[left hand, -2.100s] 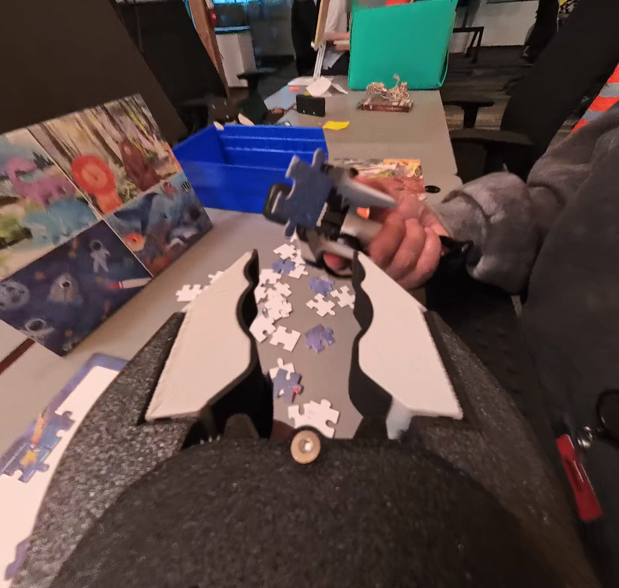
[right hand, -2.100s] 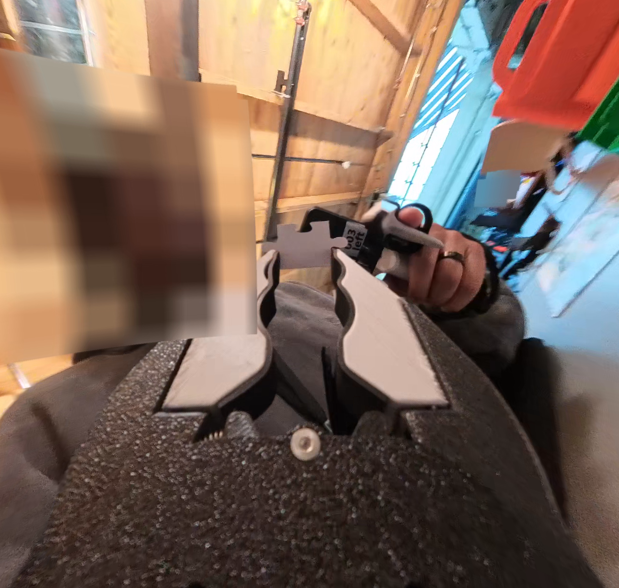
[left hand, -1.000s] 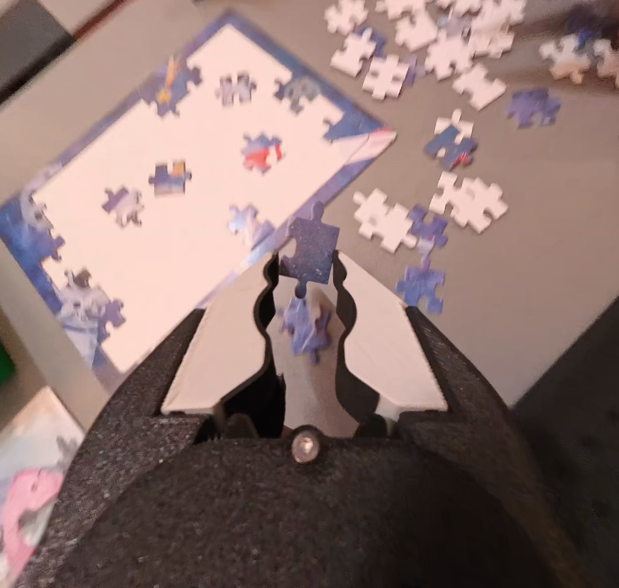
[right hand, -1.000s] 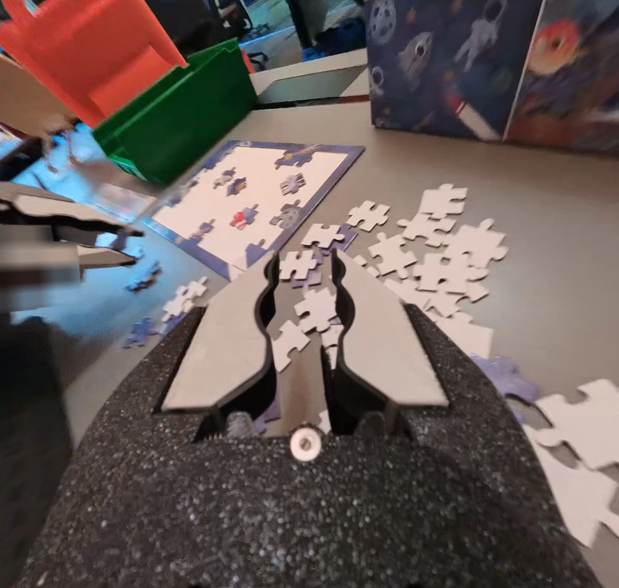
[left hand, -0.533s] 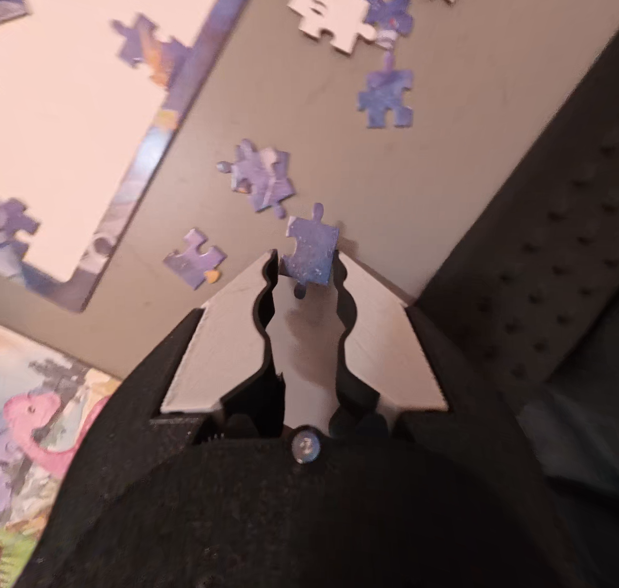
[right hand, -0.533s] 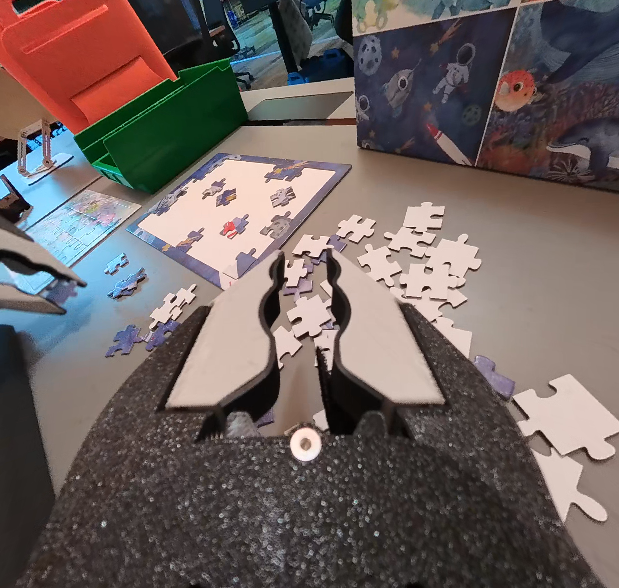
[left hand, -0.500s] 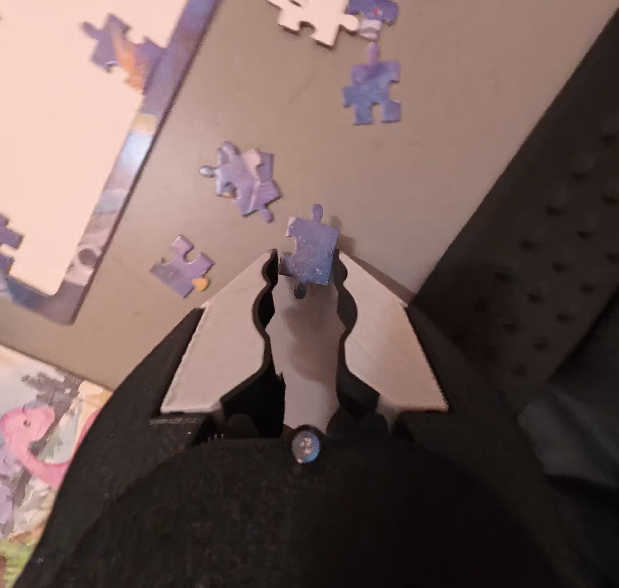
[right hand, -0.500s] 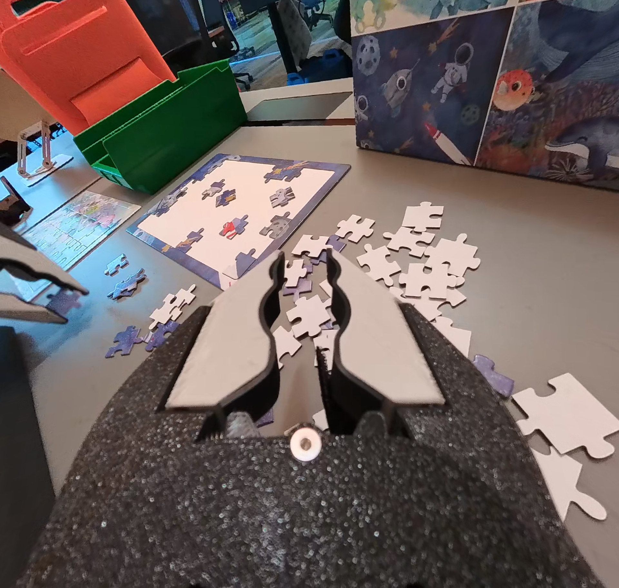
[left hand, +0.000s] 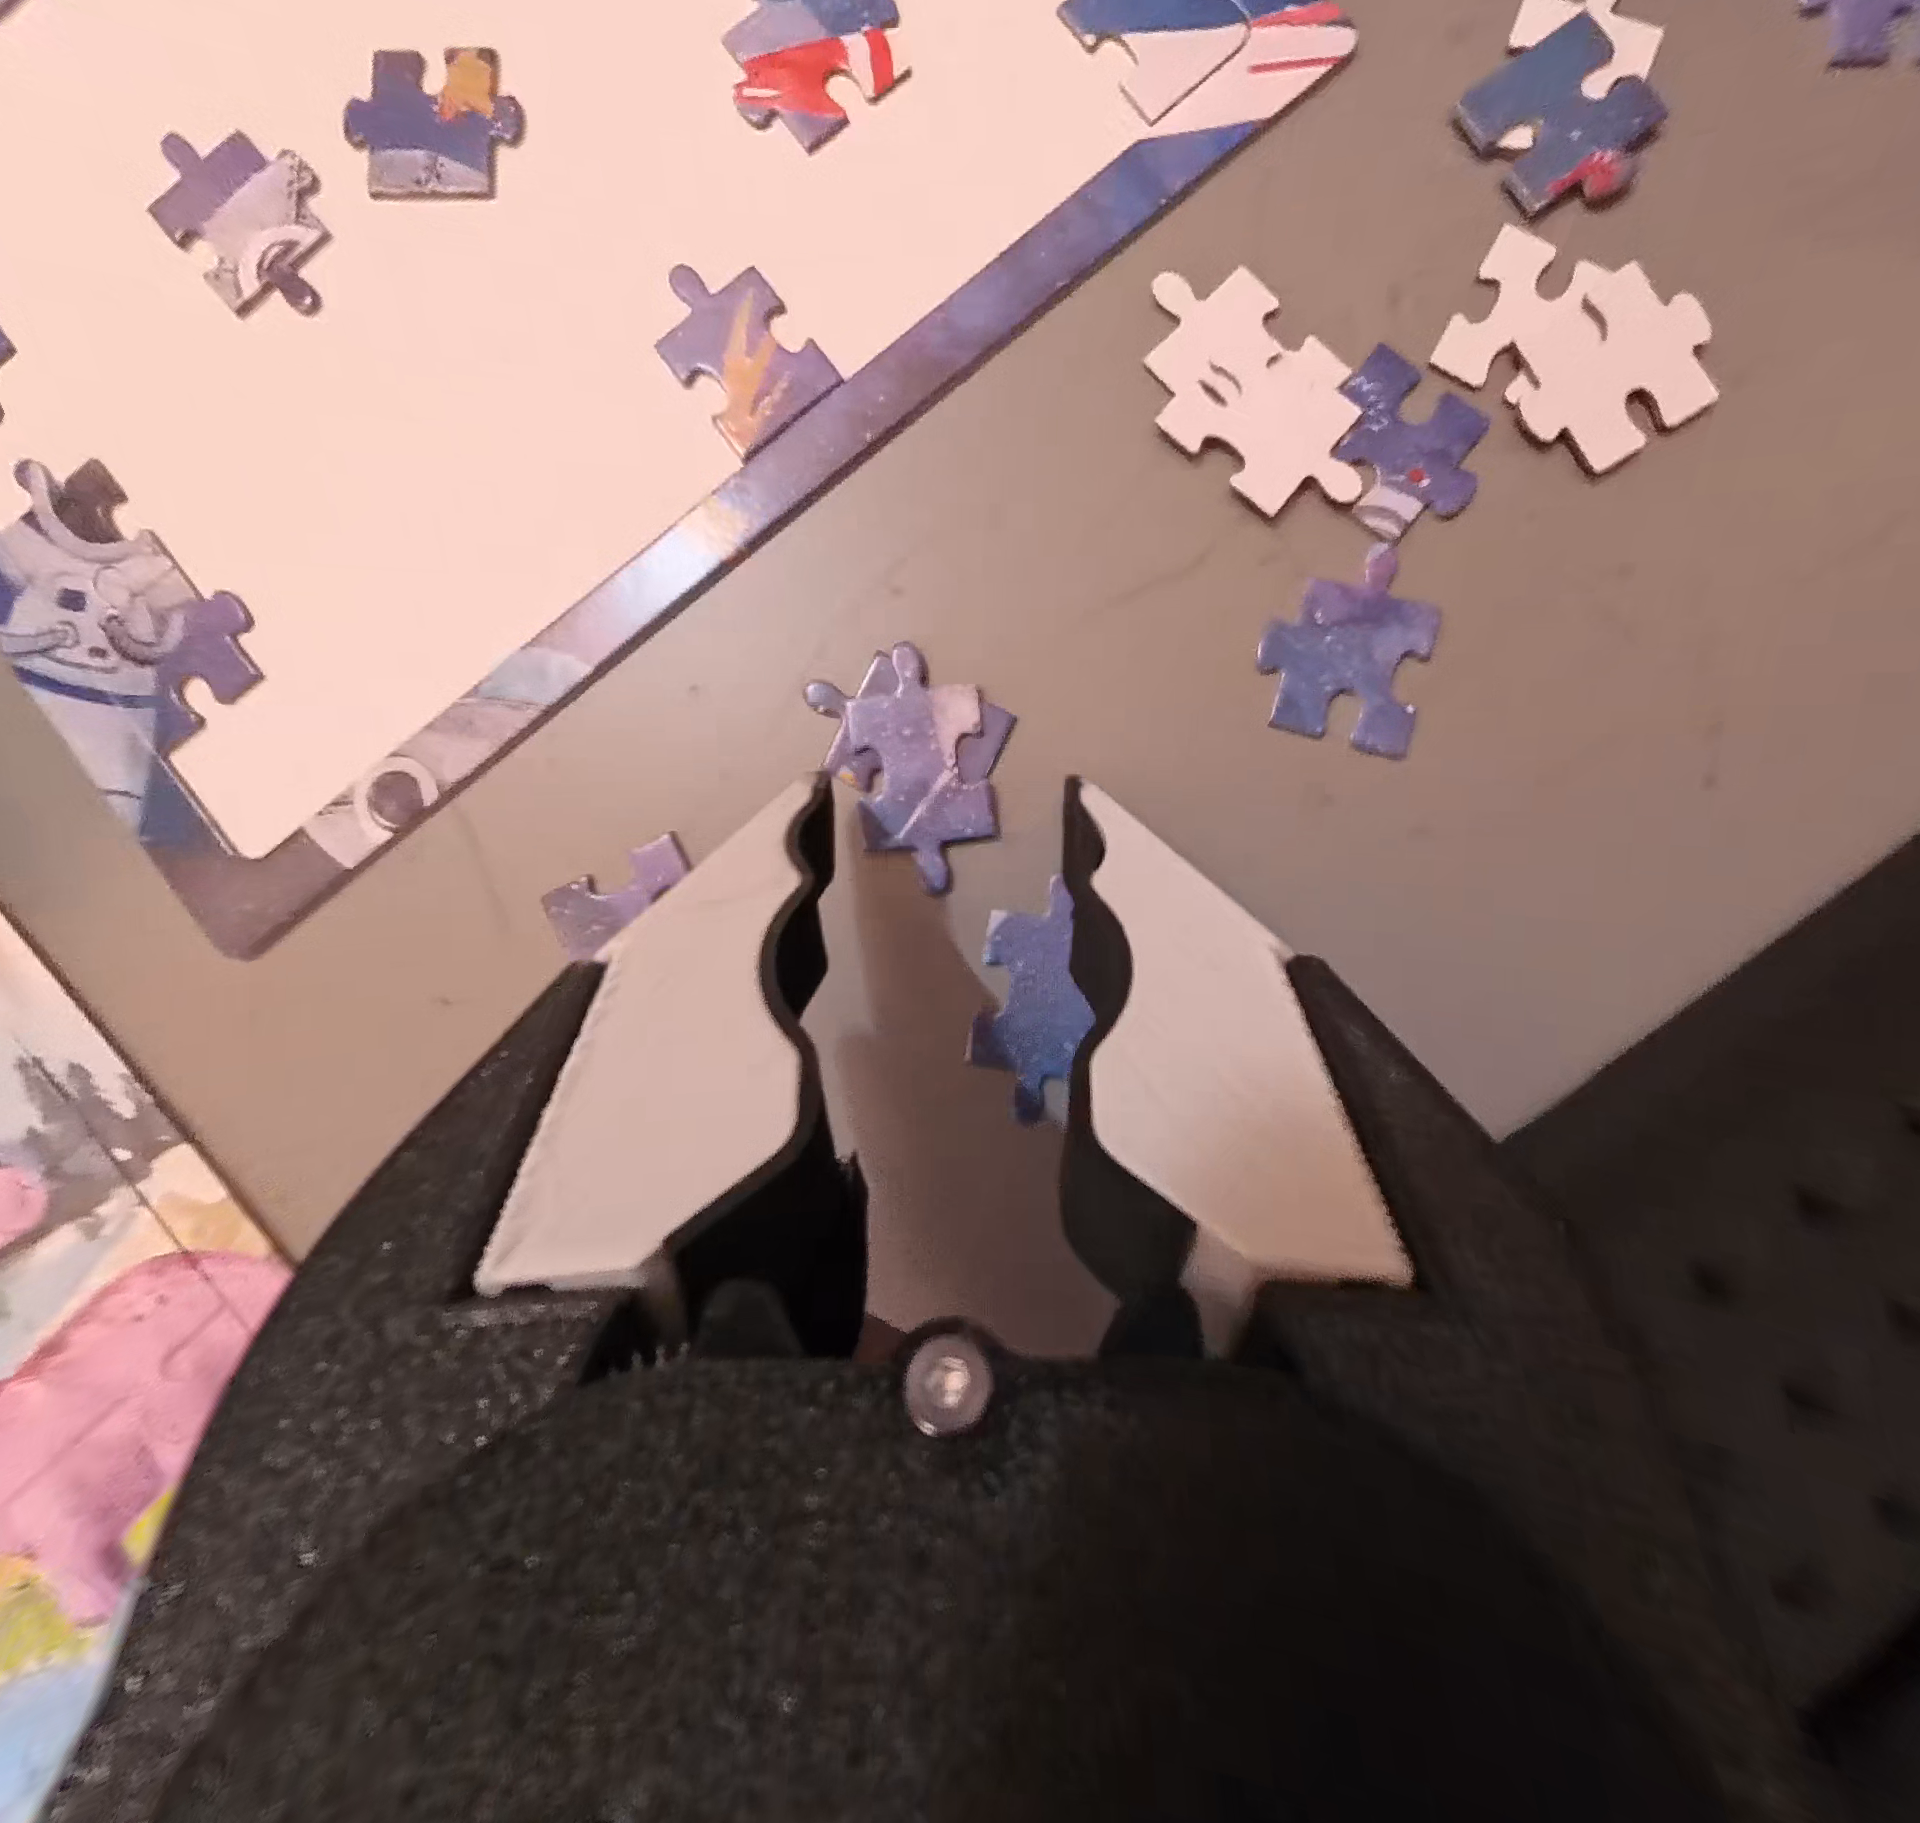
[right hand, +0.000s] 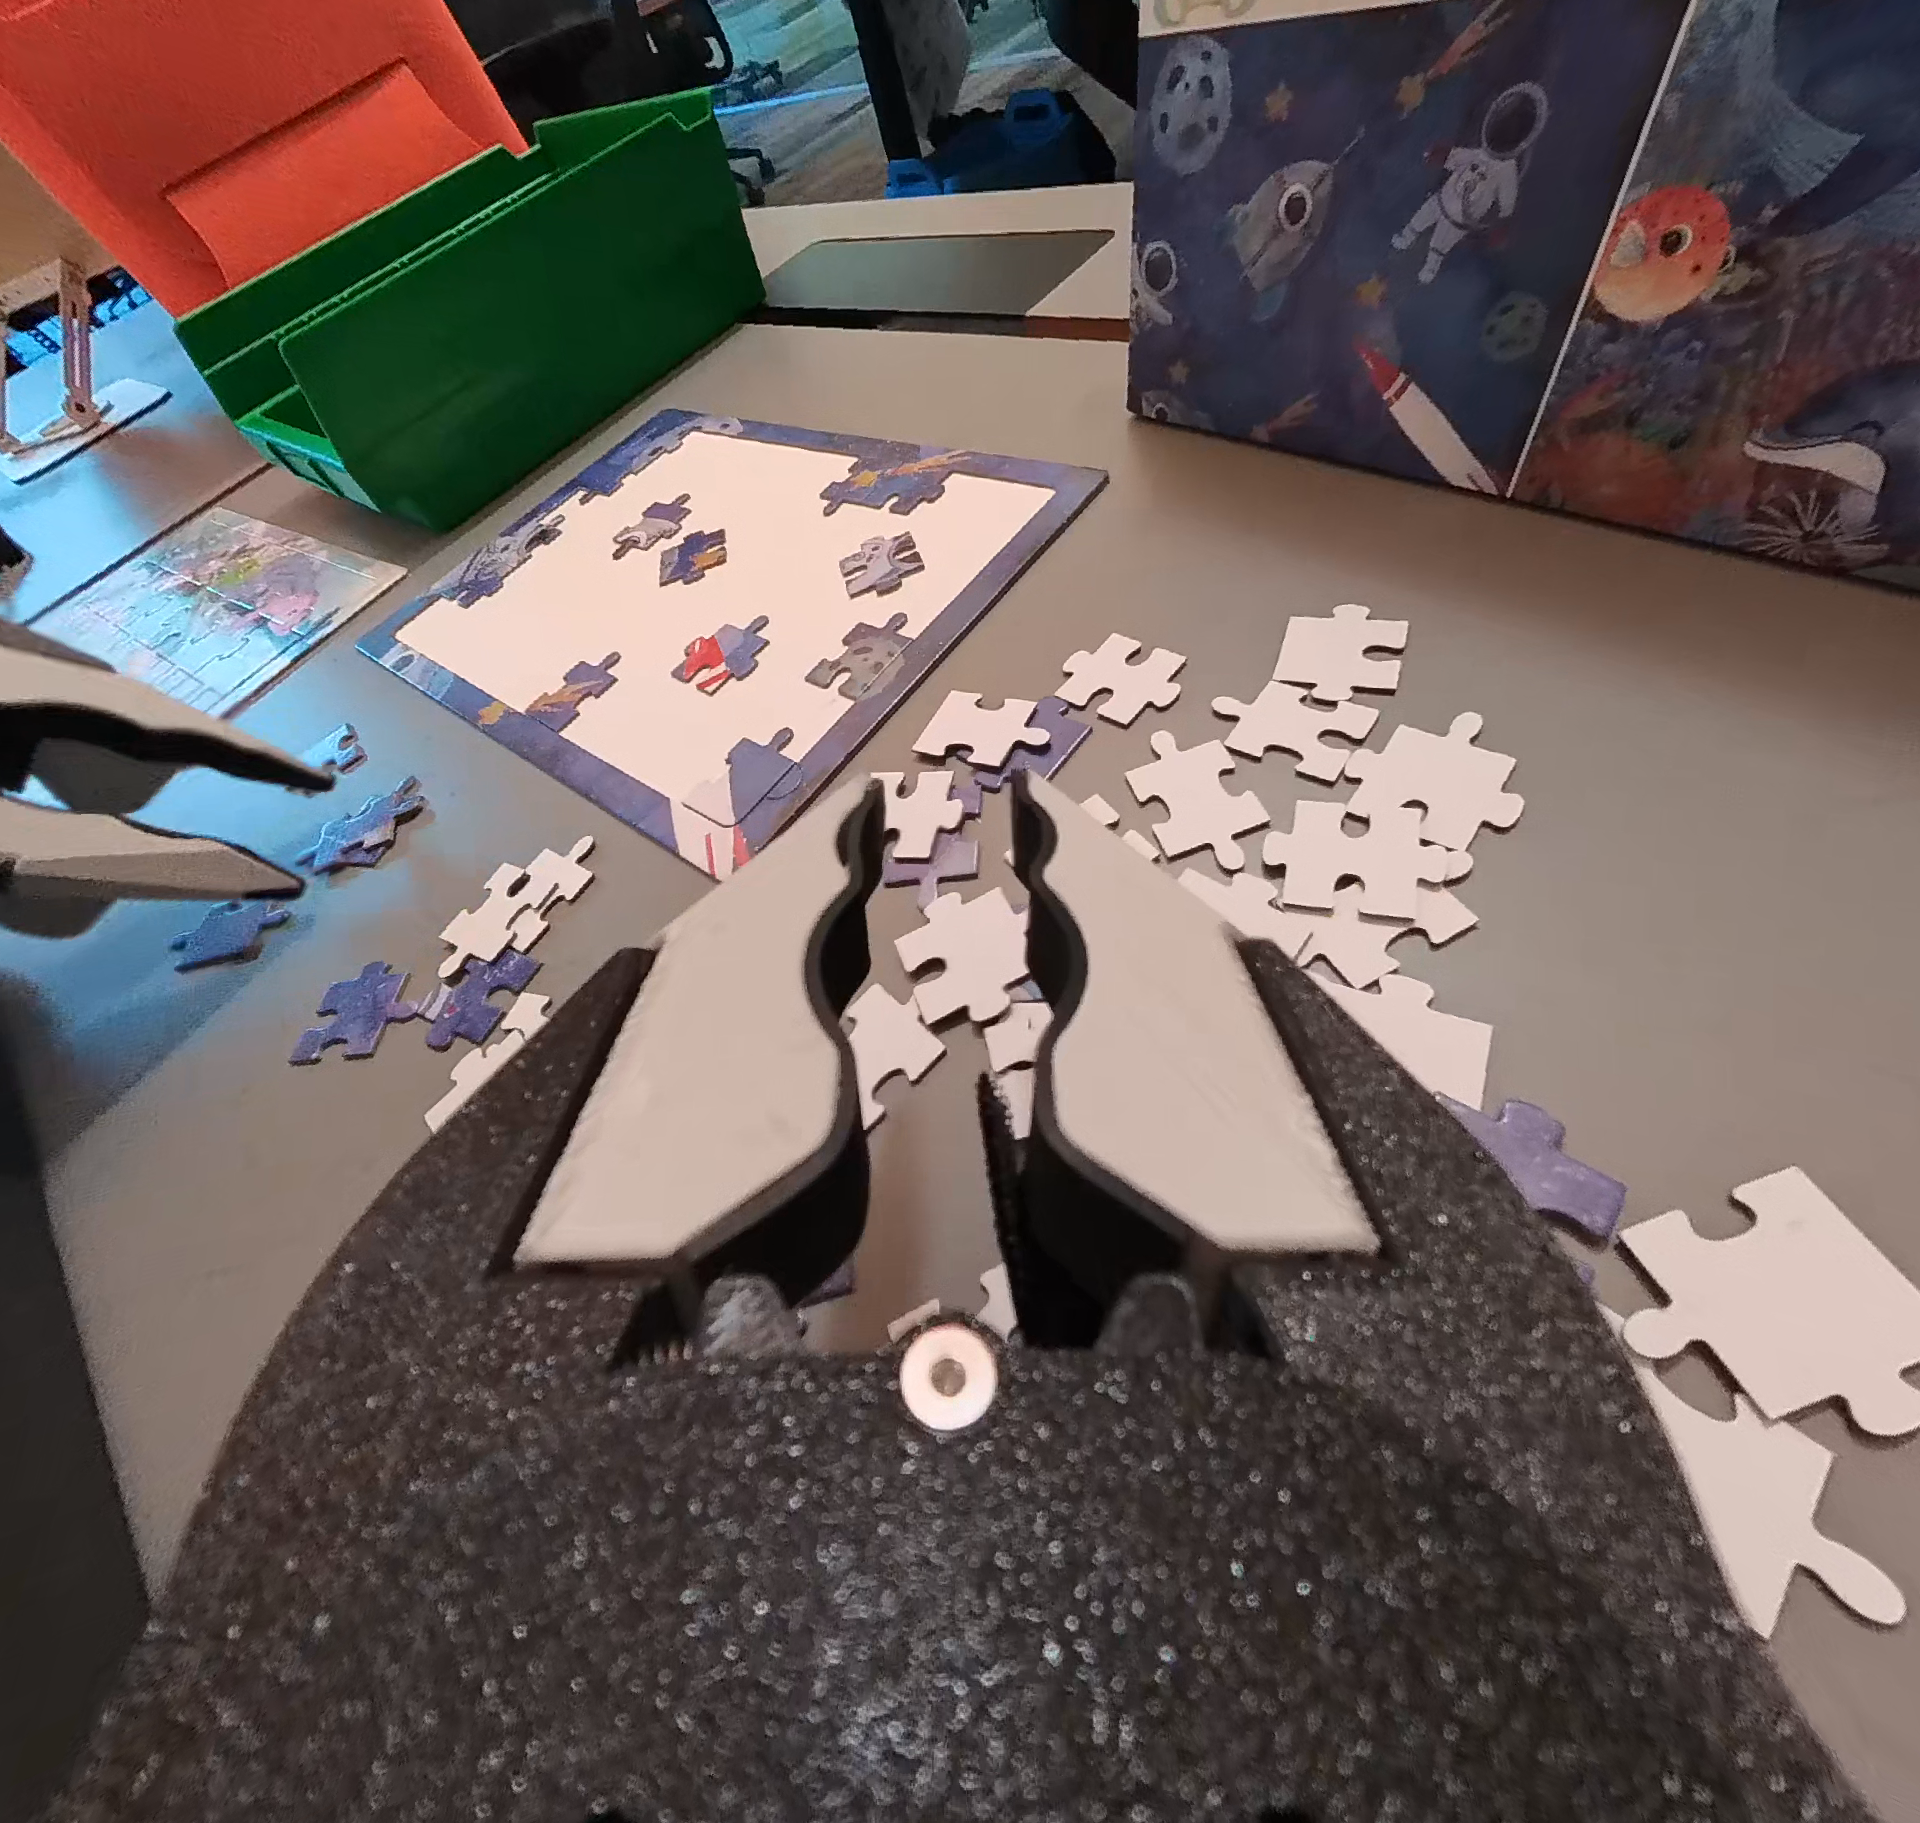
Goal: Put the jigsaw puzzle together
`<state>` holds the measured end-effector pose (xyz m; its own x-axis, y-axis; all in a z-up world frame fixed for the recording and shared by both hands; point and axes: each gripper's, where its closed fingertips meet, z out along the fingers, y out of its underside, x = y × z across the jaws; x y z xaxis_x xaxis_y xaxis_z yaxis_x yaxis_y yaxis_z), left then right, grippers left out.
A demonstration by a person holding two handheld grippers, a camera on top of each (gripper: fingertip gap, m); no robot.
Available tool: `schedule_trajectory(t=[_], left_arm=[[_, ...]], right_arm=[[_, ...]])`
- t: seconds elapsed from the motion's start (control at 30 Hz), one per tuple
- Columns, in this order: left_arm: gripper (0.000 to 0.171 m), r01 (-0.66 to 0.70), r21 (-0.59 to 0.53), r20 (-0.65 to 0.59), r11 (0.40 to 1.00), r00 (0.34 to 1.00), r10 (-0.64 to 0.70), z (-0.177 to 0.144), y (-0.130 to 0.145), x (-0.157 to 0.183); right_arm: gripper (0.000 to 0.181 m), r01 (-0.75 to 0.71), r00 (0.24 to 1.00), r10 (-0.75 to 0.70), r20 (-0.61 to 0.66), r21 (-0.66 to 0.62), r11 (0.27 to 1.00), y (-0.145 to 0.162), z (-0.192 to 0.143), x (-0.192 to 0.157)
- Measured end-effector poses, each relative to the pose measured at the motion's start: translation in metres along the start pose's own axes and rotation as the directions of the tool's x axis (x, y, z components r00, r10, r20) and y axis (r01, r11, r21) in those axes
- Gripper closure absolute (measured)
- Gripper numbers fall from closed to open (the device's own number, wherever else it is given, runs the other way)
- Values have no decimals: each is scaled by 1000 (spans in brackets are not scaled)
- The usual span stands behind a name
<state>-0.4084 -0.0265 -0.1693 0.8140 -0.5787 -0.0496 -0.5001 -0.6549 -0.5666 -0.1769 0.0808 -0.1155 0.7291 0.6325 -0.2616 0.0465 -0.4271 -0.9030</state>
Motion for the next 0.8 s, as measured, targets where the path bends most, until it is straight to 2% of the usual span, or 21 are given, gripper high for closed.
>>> schedule_trajectory(t=[0.17, 0.23, 0.4, 0.67, 0.8], left_arm=[[131, 97, -1, 12, 995, 995, -97, 7, 3, 2], [143, 101, 2, -1, 995, 995, -101, 6, 4, 3], [144, 144, 36, -29, 989, 989, -143, -3, 1, -5], [144, 170, 27, 160, 985, 972, -172, -30, 27, -72], [144, 107, 79, 126, 991, 985, -116, -37, 18, -76]], right_arm=[[157, -11, 1000, 11, 7, -4, 1000, 1, 1, 0], [157, -7, 1000, 7, 10, -8, 1000, 2, 1, -1], [157, -4, 1000, 4, 15, -12, 1000, 2, 1, -2], [157, 7, 1000, -7, 21, -25, 1000, 4, 2, -5], [157, 31, 999, -30, 18, -32, 999, 5, 3, -7]])
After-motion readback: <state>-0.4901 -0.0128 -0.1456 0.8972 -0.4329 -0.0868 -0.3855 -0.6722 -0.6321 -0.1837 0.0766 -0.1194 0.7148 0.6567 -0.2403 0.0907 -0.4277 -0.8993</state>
